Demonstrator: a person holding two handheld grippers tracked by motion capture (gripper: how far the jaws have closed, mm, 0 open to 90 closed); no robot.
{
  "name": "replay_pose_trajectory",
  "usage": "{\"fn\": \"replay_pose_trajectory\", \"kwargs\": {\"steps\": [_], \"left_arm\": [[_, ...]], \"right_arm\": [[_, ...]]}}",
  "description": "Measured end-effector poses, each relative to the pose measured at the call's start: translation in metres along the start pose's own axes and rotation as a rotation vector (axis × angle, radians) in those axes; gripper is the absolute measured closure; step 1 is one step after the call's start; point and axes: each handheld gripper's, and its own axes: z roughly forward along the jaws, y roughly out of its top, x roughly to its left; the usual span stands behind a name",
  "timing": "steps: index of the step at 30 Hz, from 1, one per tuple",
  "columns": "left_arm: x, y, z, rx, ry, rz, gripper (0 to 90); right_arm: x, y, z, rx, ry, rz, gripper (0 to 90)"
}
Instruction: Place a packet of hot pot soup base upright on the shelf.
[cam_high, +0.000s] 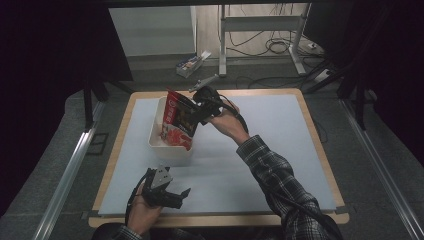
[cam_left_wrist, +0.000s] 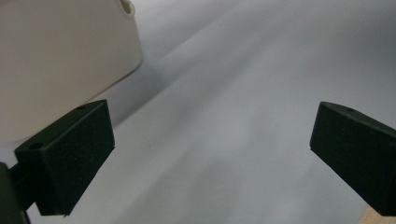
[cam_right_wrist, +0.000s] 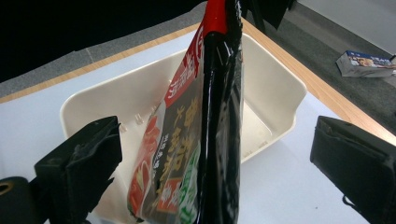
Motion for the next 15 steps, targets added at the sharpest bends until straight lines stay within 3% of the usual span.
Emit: {"fn": "replay_pose_trajectory", "kwargs": {"steps": [15], "left_arm": [[0.0, 0.001, 0.0, 0.002, -0.006, -0.006, 0.0]], "right_arm": [[0.004, -0.013, -0.019, -0.011, -0.002, -0.028, 1.7]]}}
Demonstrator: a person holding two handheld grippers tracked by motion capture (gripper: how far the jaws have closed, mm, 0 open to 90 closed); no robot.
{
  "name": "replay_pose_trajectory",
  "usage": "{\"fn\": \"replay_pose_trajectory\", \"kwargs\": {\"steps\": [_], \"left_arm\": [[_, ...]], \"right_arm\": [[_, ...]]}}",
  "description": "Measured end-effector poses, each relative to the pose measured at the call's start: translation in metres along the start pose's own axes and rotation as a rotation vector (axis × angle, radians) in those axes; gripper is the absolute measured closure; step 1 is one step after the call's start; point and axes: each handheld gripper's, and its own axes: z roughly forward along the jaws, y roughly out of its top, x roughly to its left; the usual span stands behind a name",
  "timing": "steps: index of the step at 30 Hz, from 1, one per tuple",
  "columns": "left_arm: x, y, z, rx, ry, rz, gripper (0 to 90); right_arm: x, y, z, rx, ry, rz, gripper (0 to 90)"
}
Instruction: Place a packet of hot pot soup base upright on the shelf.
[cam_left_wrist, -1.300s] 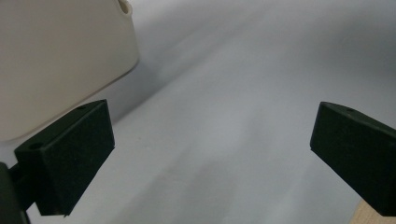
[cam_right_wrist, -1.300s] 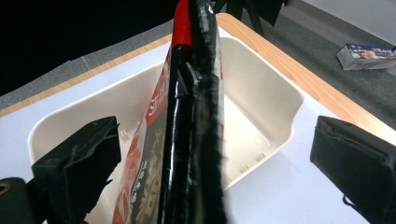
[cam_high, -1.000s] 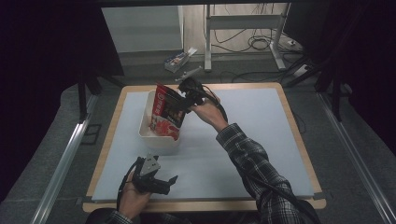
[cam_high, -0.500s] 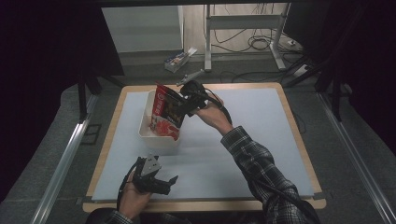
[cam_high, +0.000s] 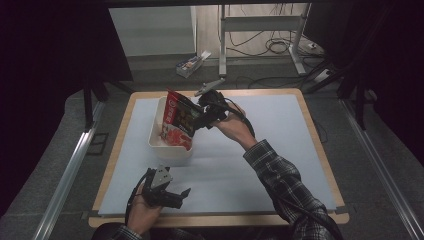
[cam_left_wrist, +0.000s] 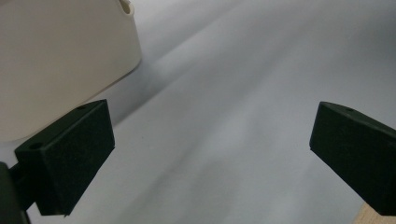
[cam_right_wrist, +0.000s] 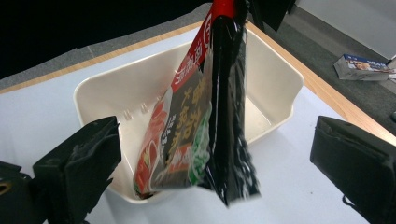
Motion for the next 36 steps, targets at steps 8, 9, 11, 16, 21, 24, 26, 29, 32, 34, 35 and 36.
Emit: {"fn": "replay_pose_trajectory", "kwargs": {"steps": [8, 9, 11, 16, 21, 24, 26, 29, 32, 34, 35, 36], "left_arm": [[-0.001, 0.0, 0.001, 0.006, -0.001, 0.003, 0.0], [-0.001, 0.0, 0.001, 0.006, -0.002, 0.003, 0.0], [-0.001, 0.0, 0.001, 0.006, -0.002, 0.003, 0.0], [-0.001, 0.0, 0.001, 0.006, -0.004, 0.005, 0.0], [-0.001, 0.0, 0.001, 0.008, -0.007, 0.006, 0.0], [-0.001, 0.001, 0.001, 0.005, -0.012, 0.005, 0.0], [-0.002, 0.001, 0.002, 0.004, -0.011, 0.008, 0.0], [-0.002, 0.001, 0.002, 0.006, -0.015, 0.011, 0.0], [-0.002, 0.001, 0.002, 0.007, -0.016, 0.013, 0.0], [-0.002, 0.001, 0.002, 0.005, -0.017, 0.014, 0.0], [-0.002, 0.001, 0.003, 0.006, -0.018, 0.015, 0.0], [-0.002, 0.001, 0.003, 0.007, -0.018, 0.017, 0.0]], "right_arm": [[0.0, -0.008, -0.01, -0.007, 0.004, -0.008, 1.6], [0.0, -0.009, -0.012, -0.007, 0.003, -0.008, 1.6], [0.0, -0.012, -0.014, -0.007, 0.0, -0.011, 1.6], [0.0, -0.02, -0.019, -0.003, -0.005, -0.012, 1.6], [0.001, -0.028, -0.022, -0.006, -0.009, -0.01, 1.5], [0.002, -0.032, -0.024, -0.01, -0.009, 0.001, 1.5], [0.002, -0.036, -0.025, -0.012, -0.006, 0.002, 1.4], [0.003, -0.041, -0.027, -0.016, -0.008, 0.002, 1.4], [0.005, -0.046, -0.029, -0.018, -0.008, 0.003, 1.4], [0.006, -0.049, -0.03, -0.022, -0.006, 0.004, 1.4], [0.007, -0.05, -0.031, -0.021, -0.007, 0.0, 1.4], [0.007, -0.052, -0.032, -0.023, -0.008, -0.002, 1.4]]}}
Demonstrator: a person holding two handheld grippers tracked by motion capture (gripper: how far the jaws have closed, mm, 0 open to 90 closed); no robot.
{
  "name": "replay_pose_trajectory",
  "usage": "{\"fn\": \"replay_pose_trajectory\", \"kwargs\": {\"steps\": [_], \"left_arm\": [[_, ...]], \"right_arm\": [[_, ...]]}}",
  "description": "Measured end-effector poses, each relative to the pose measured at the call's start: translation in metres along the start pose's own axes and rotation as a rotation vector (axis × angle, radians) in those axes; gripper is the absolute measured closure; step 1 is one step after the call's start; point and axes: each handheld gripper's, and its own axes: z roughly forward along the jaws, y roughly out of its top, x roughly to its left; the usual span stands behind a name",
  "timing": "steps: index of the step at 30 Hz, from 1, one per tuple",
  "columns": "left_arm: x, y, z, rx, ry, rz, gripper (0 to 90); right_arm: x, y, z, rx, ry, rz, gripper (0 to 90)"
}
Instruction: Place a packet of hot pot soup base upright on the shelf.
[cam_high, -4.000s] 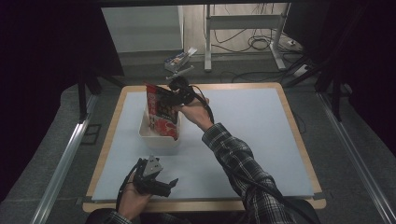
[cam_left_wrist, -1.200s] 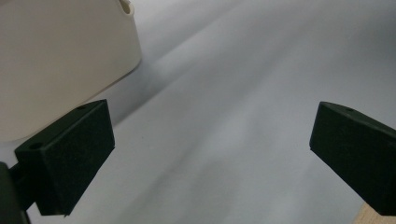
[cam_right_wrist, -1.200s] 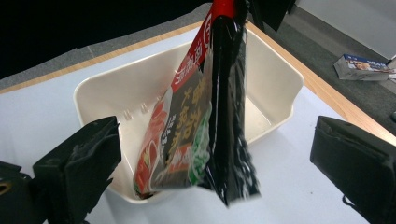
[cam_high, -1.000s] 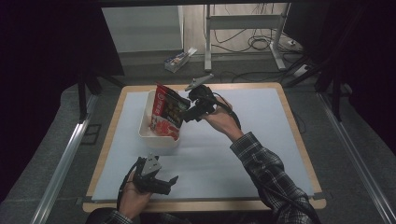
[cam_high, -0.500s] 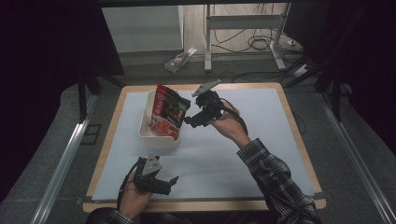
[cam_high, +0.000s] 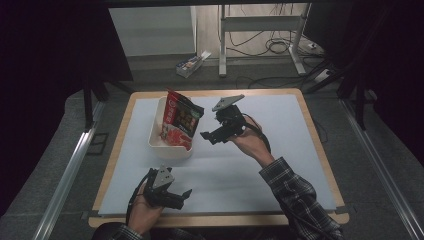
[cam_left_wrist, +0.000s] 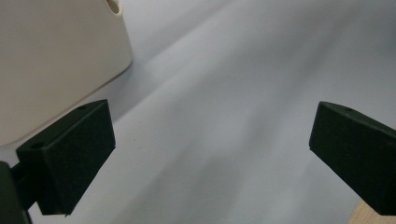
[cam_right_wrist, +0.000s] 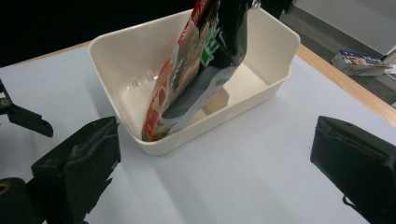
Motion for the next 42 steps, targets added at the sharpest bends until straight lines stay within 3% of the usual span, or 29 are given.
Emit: {"fn": "replay_pose_trajectory", "kwargs": {"steps": [16, 25, 42], "left_arm": [[-0.001, 0.0, 0.002, 0.016, 0.0, 0.022, 0.3], [-0.002, 0.001, 0.002, 0.02, 0.002, 0.031, 0.3], [-0.001, 0.001, 0.001, 0.017, 0.002, 0.036, 0.4]], "right_arm": [[0.006, -0.033, -0.006, 0.014, -0.004, 0.027, 1.5], [0.007, -0.051, -0.015, -0.007, -0.015, 0.048, 1.7], [0.018, -0.066, -0.035, -0.023, -0.047, 0.052, 0.0]]}}
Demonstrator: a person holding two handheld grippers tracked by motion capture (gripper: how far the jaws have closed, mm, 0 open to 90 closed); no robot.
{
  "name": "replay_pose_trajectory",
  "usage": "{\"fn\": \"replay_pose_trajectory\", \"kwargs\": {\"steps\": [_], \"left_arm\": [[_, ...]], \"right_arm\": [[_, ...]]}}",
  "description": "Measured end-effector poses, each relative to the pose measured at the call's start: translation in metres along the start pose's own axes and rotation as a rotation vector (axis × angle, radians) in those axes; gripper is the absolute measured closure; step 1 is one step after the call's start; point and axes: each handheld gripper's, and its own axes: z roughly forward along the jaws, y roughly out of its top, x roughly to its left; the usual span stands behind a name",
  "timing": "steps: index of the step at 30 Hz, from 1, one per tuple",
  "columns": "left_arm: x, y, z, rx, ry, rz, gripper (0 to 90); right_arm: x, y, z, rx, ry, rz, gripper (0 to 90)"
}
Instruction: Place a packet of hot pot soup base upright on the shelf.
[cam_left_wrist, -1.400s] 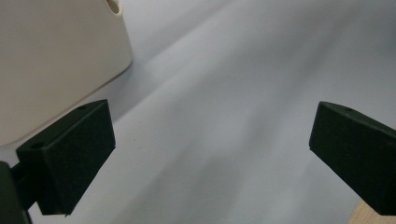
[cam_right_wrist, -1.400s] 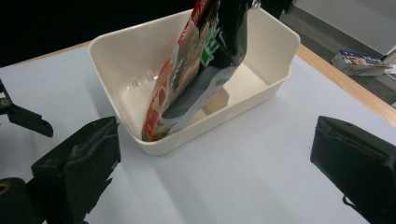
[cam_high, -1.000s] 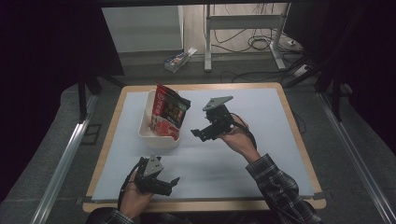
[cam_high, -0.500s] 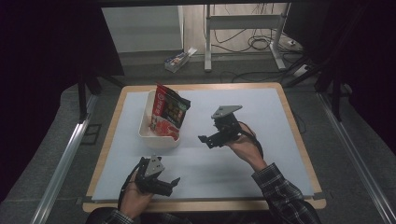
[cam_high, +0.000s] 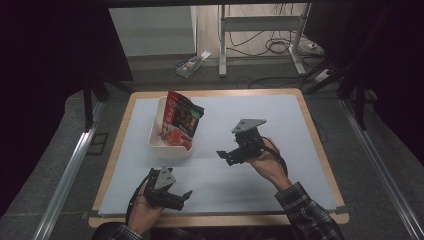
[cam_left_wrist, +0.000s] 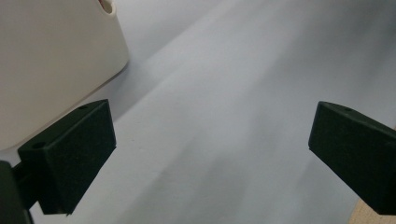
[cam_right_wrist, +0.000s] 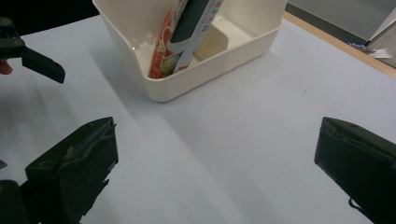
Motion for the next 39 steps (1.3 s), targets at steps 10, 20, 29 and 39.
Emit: {"fn": "replay_pose_trajectory", "kwargs": {"steps": [10, 20, 29, 39], "left_arm": [[0.001, 0.0, 0.0, 0.0, 0.004, 0.0, 0.4], [0.0, 0.0, 0.001, 0.01, 0.006, 0.01, 0.5], [0.0, 0.0, 0.001, 0.013, 0.008, 0.013, 0.5], [0.001, 0.0, 0.0, 0.008, 0.013, 0.013, 0.6]], "right_arm": [[0.004, -0.015, -0.011, 0.0, -0.015, 0.003, 0.0], [0.009, -0.03, -0.016, 0.011, -0.02, 0.006, 0.1], [0.01, -0.042, -0.023, 0.034, -0.035, 0.004, 0.5], [0.007, -0.055, -0.034, 0.04, -0.057, 0.031, 0.6]]}}
